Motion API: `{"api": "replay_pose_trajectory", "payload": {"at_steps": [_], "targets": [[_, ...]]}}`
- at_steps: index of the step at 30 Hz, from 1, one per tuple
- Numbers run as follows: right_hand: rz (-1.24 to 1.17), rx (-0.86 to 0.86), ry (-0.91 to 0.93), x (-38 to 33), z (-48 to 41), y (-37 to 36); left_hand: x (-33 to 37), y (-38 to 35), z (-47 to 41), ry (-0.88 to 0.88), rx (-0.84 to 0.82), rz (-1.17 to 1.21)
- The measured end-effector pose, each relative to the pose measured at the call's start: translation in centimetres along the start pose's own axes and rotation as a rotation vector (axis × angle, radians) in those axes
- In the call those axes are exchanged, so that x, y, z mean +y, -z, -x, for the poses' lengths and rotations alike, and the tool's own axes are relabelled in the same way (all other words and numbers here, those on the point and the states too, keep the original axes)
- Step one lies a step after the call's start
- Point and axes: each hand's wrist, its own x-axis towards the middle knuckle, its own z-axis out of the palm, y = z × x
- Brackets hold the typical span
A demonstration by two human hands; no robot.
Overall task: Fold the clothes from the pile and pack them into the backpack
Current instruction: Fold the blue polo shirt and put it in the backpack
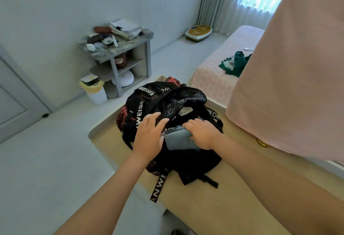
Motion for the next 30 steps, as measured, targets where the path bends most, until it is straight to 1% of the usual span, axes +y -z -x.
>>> {"api": "replay_pose_trajectory", "payload": {"at_steps": [2,4,5,7,9,11,12,14,16,17,18,20,21,22,23,24,25,26,27,28,30], "targets": [[-0.024,-0.047,0.033,0.4,-2.0,0.5,-1.3,-0.8,-1.3,0.006,-0.142,-0.091],[-0.064,-0.136,0.075,0.8,-3.8,0.7,-2.5,-1.5,-2.4,0.017,-0.26,-0.113],[-0.102,-0.177,0.085,0.9,-4.6,0.7,-2.8,-1.8,-3.0,0.026,-0.293,-0.104],[-0.216,-0.221,0.089,0.9,-6.0,0.1,-3.1,-1.9,-3.9,0.047,-0.265,-0.069],[-0.268,-0.229,0.116,0.3,-7.3,-1.1,-3.5,-1.5,-4.6,0.158,-0.198,-0.014],[-0.212,-0.189,0.19,-0.7,-8.5,-2.3,-4.6,-0.7,-5.2,0.275,-0.175,0.03],[-0.163,-0.166,0.231,-1.2,-9.1,-2.7,-5.2,-0.4,-5.4,0.303,-0.173,0.036],[-0.096,-0.158,0.278,-1.9,-10.0,-3.4,-6.1,0.2,-5.5,0.324,-0.145,0.048],[-0.04,-0.166,0.269,-2.2,-10.5,-3.7,-6.2,0.5,-5.4,0.335,-0.087,0.077],[-0.007,-0.13,0.25,-2.2,-10.5,-4.0,-6.2,0.6,-5.4,0.344,-0.059,0.097],[0.025,-0.049,0.214,-2.1,-10.3,-4.5,-6.1,0.7,-5.4,0.355,-0.034,0.111],[0.006,0.196,0.036,-2.5,-9.5,-5.6,-5.9,0.9,-5.1,0.368,0.013,0.09],[-0.064,0.29,-0.08,-2.7,-9.1,-6.3,-5.5,0.9,-4.8,0.346,0.05,0.052],[-0.158,0.35,-0.175,-3.1,-8.7,-6.9,-4.9,0.6,-4.3,0.299,0.099,0.009],[-0.255,0.366,-0.23,-3.6,-8.2,-7.2,-3.9,0.3,-3.8,0.211,0.142,-0.014],[-0.322,0.375,-0.237,-4.0,-7.8,-7.5,-2.5,-0.2,-3.1,0.073,0.156,-0.016],[-0.345,0.391,-0.201,-4.5,-7.4,-8.1,-1.0,-0.9,-2.5,-0.086,0.12,0.01],[-0.354,0.398,-0.15,-4.8,-6.9,-8.5,0.3,-1.8,-1.9,-0.213,0.026,0.043],[-0.377,0.391,-0.094,-4.9,-6.4,-8.8,1.2,-2.8,-1.3,-0.267,-0.083,0.058],[-0.397,0.391,-0.061,-4.9,-5.9,-8.9,1.5,-3.9,-0.9,-0.235,-0.166,0.048],[-0.397,0.394,-0.08,-4.7,-5.2,-9.4,0.9,-5.7,-0.4,0.011,-0.282,-0.016]]}}
